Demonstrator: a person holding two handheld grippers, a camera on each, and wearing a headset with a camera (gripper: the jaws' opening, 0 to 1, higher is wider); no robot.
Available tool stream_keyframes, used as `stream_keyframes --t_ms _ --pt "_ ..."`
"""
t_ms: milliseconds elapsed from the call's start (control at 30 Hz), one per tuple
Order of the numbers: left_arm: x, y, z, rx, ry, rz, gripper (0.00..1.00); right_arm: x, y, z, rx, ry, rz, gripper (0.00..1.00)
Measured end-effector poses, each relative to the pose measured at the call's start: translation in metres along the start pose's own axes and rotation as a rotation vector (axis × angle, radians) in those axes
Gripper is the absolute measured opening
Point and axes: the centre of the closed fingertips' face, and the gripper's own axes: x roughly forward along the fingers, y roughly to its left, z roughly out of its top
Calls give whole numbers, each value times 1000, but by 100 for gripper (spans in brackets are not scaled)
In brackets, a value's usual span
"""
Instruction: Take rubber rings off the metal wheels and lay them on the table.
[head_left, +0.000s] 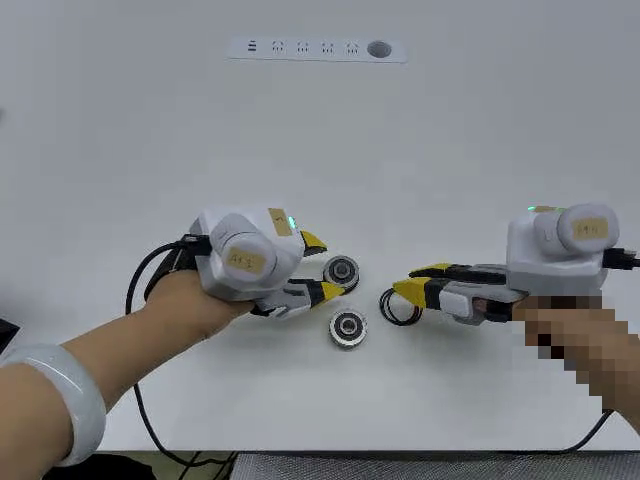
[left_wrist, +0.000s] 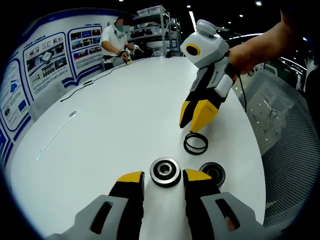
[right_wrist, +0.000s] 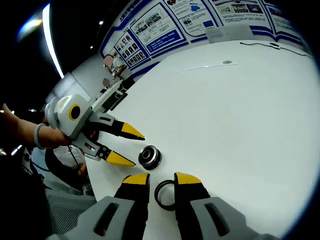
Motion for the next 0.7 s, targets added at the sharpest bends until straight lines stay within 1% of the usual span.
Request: stream_keyframes --t_ms 233,367,433,700 --pt "4 0 1 3 7 -2 29 5 7 5 37 -27 18 20" --pt "5 -1 1 6 13 -6 26 8 10 6 53 -30 28 20" --pt "6 -1 -1 6 23 -5 25 10 13 5 58 -30 33 20" --pt "9 -2 0 18 31 -12 20 13 18 6 74 -38 43 19"
